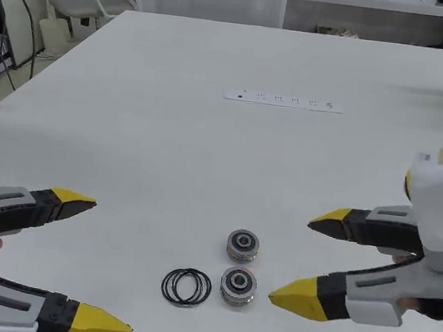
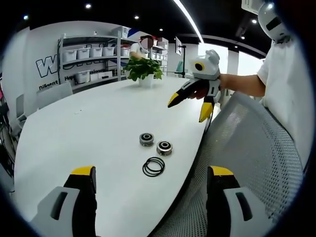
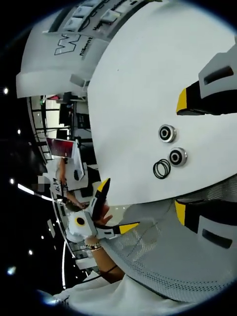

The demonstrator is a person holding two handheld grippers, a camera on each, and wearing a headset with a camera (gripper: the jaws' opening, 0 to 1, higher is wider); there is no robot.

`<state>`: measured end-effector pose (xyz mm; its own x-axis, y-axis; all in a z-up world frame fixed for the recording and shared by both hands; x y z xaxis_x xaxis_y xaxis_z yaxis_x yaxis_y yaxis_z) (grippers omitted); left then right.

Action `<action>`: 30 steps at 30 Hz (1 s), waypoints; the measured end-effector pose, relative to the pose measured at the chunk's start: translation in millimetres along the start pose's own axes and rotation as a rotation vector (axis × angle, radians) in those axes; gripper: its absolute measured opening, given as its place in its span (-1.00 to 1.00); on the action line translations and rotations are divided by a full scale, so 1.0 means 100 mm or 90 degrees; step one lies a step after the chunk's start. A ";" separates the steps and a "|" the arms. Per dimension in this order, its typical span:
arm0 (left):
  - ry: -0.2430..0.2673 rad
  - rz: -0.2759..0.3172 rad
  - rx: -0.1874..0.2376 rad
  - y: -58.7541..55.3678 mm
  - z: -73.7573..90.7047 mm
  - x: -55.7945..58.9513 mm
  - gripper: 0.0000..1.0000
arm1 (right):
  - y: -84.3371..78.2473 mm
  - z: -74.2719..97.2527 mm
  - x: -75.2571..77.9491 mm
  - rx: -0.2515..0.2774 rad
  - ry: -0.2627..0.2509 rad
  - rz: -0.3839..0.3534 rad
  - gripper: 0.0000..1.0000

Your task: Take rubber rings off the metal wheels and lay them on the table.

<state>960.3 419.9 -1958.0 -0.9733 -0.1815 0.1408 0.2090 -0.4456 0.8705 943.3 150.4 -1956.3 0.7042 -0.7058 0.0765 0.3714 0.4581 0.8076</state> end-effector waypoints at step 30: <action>0.005 0.065 0.026 -0.12 0.01 0.03 0.99 | -0.67 0.28 0.01 -0.043 -0.087 -0.147 0.91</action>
Point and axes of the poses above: the centre of the closed fingertips' face, and the gripper's own axes: z roughly backward along the fingers, x roughly to its right, y roughly out of its top, the point moved 7 cm from there along z, roughly backward along the fingers, and after that the axes turned 15 degrees about -y, right-handed, at the moved point
